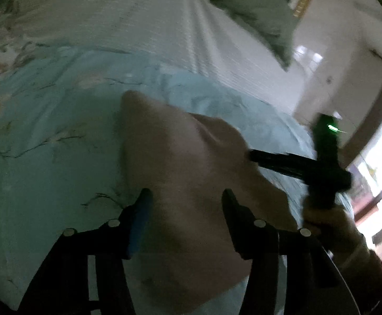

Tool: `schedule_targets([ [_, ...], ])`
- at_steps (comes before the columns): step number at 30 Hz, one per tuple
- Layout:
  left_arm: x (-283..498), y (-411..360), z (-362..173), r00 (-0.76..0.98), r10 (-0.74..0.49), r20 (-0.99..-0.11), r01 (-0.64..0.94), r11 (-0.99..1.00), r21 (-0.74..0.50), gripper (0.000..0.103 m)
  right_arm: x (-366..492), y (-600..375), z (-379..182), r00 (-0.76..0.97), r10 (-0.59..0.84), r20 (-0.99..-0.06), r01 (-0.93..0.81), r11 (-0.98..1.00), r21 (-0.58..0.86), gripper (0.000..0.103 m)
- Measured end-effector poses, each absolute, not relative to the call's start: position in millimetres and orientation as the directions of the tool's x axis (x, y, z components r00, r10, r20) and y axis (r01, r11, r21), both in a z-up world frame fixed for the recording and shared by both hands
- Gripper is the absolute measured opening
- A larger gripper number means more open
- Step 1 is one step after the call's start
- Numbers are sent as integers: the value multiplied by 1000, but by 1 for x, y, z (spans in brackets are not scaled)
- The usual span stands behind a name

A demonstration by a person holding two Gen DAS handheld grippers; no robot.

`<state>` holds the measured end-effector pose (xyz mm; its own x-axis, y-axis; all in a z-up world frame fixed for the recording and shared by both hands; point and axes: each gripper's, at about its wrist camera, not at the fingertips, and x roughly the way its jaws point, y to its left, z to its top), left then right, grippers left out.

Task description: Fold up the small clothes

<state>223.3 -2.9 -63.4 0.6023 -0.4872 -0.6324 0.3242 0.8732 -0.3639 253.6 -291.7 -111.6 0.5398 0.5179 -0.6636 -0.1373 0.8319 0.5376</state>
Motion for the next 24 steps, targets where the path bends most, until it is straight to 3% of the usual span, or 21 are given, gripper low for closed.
schedule_targets([
  [3, 222, -21, -69, 571, -497, -654, 365, 867, -340, 45, 251, -293, -101, 563, 521, -641, -150, 827, 541, 9],
  [6, 220, -32, -72, 539, -514, -667, 389, 855, -344, 40, 238, -312, -73, 643, 512, -570, -166, 820, 549, 0],
  [13, 225, -54, -94, 476, -509, -718, 412, 850, -329, 39, 246, -344, -110, 600, 488, -634, -24, 803, 596, 2],
  [14, 227, -56, -103, 459, -500, -734, 401, 854, -331, 39, 244, -346, -112, 605, 498, -621, -13, 786, 618, 4],
  [16, 225, -59, -108, 457, -494, -739, 397, 857, -328, 38, 243, -345, -106, 621, 530, -578, -35, 755, 654, 23],
  [17, 223, -59, -107, 462, -499, -733, 400, 855, -331, 38, 242, -343, -101, 630, 532, -566, -48, 754, 656, 48],
  [18, 221, -58, -105, 464, -507, -726, 402, 851, -337, 38, 243, -341, -96, 639, 528, -559, -62, 760, 647, 63],
  [24, 217, -53, -98, 473, -522, -710, 409, 844, -347, 38, 274, -319, -91, 624, 506, -596, -78, 799, 597, 58],
])
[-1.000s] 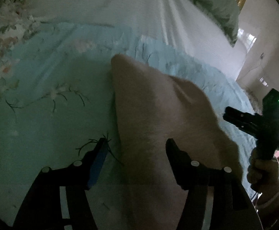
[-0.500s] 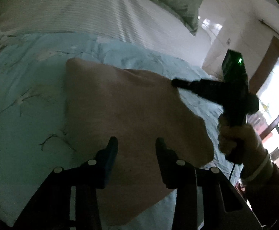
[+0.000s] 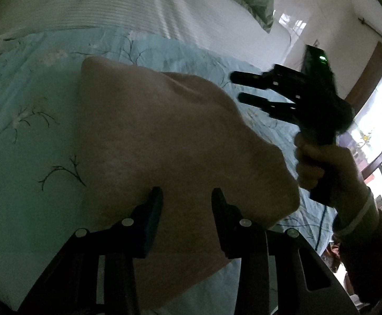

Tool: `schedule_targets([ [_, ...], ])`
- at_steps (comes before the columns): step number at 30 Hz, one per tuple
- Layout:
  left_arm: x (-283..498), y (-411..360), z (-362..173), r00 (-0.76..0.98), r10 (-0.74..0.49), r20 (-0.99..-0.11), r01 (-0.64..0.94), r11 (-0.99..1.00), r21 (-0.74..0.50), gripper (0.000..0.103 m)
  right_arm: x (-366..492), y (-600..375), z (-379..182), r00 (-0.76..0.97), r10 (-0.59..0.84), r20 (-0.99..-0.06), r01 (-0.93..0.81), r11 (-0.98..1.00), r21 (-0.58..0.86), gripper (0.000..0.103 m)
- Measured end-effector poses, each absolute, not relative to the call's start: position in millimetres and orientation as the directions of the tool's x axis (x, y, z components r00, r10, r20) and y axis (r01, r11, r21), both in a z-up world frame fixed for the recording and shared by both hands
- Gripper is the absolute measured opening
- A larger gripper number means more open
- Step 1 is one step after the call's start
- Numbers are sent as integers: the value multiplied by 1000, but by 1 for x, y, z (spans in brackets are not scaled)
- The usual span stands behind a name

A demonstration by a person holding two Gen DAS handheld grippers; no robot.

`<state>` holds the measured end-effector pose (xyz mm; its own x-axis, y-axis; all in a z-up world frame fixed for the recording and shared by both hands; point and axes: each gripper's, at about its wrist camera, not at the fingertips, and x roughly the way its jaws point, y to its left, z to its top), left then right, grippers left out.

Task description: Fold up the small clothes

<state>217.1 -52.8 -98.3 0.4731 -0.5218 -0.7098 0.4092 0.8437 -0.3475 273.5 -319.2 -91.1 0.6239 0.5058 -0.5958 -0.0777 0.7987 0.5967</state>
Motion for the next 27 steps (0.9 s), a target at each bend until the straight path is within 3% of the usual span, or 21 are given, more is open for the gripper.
schedule_targets([
  [1, 217, -52, -99, 470, -528, -707, 409, 840, -356, 38, 283, -314, -96, 602, 494, -627, -70, 815, 575, 52],
  [2, 215, -52, -100, 468, -528, -709, 406, 841, -358, 38, 290, -309, -102, 578, 496, -647, -70, 821, 567, 21],
  [3, 215, -51, -101, 465, -525, -713, 404, 842, -356, 38, 299, -304, -109, 541, 512, -667, -75, 820, 568, 13],
  [9, 209, -57, -96, 447, -543, -711, 431, 827, -361, 38, 272, -315, -78, 656, 491, -573, -130, 822, 555, 12],
  [12, 207, -64, -97, 443, -553, -705, 448, 818, -360, 38, 280, -322, -108, 610, 440, -659, -49, 851, 523, 13],
  [15, 210, -77, -115, 399, -538, -742, 464, 817, -343, 38, 284, -326, -134, 563, 448, -695, 12, 836, 549, 20],
  [18, 209, -82, -124, 394, -506, -767, 456, 832, -315, 37, 270, -329, -112, 606, 419, -676, 34, 835, 549, 24],
  [20, 207, -77, -112, 389, -531, -753, 463, 819, -339, 38, 253, -329, -85, 652, 423, -629, 8, 826, 564, 24],
  [23, 210, -60, -79, 443, -572, -690, 461, 806, -373, 39, 236, -310, -56, 676, 504, -538, -86, 779, 621, 42],
  [27, 246, -45, -56, 529, -539, -656, 401, 840, -366, 40, 239, -274, -74, 590, 600, -541, -124, 729, 674, 43],
])
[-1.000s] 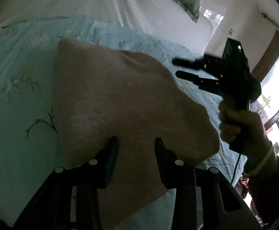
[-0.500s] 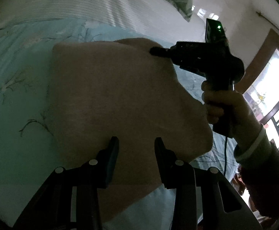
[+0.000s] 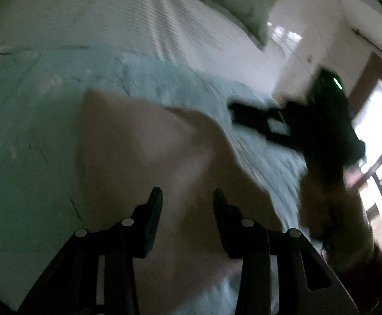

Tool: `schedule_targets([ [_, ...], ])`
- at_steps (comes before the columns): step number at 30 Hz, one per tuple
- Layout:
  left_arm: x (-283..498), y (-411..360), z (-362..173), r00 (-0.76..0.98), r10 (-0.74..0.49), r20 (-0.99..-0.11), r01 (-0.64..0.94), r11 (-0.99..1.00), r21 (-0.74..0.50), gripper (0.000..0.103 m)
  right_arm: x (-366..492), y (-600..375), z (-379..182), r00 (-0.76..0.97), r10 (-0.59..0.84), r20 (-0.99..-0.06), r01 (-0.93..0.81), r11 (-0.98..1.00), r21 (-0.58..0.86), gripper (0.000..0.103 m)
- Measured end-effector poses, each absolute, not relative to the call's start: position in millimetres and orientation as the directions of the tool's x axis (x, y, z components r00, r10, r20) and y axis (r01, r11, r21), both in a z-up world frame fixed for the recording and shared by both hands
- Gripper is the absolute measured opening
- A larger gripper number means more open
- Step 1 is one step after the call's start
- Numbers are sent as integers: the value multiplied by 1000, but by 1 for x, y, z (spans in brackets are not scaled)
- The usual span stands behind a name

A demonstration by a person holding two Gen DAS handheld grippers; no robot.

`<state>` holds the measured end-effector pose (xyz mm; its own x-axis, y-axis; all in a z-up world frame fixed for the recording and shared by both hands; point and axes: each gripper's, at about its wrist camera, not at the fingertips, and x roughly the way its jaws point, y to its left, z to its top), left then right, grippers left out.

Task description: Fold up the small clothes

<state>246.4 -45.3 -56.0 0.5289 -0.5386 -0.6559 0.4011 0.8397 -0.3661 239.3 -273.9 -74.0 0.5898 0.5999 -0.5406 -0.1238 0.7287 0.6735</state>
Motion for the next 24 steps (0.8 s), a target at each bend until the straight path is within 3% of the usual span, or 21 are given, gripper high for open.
schedule_targets([
  [2, 269, -45, -61, 537, -505, -676, 369, 861, -350, 40, 249, -272, -101, 571, 524, -632, -43, 788, 615, 38],
  [4, 299, -48, -81, 514, -442, -736, 315, 895, -317, 36, 256, -283, -123, 567, 485, -665, 14, 802, 597, 6],
  [5, 309, -50, -91, 496, -414, -763, 291, 908, -303, 32, 257, -290, -133, 568, 467, -677, 43, 805, 591, 0],
  [7, 319, -49, -109, 479, -398, -783, 283, 914, -291, 18, 259, -302, -141, 576, 492, -653, 50, 776, 629, 0],
  [13, 316, -42, -105, 492, -399, -774, 292, 913, -285, 17, 244, -294, -120, 590, 453, -669, 22, 819, 574, 4],
  [17, 272, -32, -90, 519, -428, -740, 312, 901, -302, 17, 193, -284, -96, 603, 477, -639, -53, 823, 565, 4],
  [19, 244, -27, -81, 516, -478, -711, 347, 875, -337, 17, 169, -276, -93, 591, 499, -634, -97, 824, 558, 8],
  [21, 216, -26, -79, 497, -515, -698, 381, 853, -358, 17, 142, -270, -98, 564, 511, -649, -124, 829, 545, 25],
  [22, 204, -28, -81, 487, -525, -698, 400, 845, -356, 18, 129, -270, -106, 554, 486, -676, -113, 849, 517, 29],
  [24, 181, -30, -90, 465, -513, -721, 420, 845, -331, 18, 113, -274, -120, 550, 409, -728, -77, 893, 443, 26],
])
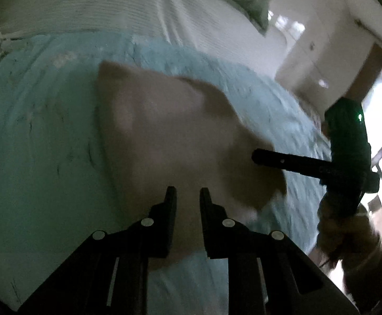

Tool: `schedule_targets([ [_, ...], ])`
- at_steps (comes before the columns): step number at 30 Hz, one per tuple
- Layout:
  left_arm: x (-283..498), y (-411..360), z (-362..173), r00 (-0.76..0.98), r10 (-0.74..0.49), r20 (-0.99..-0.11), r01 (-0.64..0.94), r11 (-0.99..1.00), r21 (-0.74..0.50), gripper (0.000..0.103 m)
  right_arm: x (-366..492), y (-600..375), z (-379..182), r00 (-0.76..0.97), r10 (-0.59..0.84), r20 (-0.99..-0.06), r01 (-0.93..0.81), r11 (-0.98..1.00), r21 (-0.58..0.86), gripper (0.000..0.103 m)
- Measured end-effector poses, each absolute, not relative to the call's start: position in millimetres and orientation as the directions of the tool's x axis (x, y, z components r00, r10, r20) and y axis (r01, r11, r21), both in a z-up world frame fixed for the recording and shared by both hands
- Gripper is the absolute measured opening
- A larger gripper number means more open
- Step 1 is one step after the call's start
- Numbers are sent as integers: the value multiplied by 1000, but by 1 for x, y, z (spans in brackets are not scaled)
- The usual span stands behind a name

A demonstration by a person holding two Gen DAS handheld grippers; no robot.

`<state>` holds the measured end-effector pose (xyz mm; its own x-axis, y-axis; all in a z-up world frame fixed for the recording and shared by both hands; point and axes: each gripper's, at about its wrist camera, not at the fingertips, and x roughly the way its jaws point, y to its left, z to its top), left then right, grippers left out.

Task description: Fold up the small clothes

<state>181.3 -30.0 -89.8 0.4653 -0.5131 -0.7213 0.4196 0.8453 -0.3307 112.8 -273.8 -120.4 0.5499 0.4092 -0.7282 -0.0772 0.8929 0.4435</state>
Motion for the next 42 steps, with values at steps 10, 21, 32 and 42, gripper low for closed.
schedule_targets([
  [10, 160, -22, -125, 437, -459, -774, 363, 877, -315, 17, 97, -289, -131, 592, 412, -692, -59, 879, 473, 20],
  [21, 150, -25, -129, 472, -430, -770, 302, 899, -317, 17, 82, -290, -129, 610, 405, -681, -46, 876, 480, 21],
  [32, 96, -11, -97, 544, -311, -779, 241, 947, -211, 86, 26, -295, -103, 610, 361, -705, -9, 893, 450, 70],
  [42, 55, -3, -121, 496, -165, -853, 197, 978, -75, 86, -5, -261, -117, 526, 336, -781, -103, 937, 334, 87],
])
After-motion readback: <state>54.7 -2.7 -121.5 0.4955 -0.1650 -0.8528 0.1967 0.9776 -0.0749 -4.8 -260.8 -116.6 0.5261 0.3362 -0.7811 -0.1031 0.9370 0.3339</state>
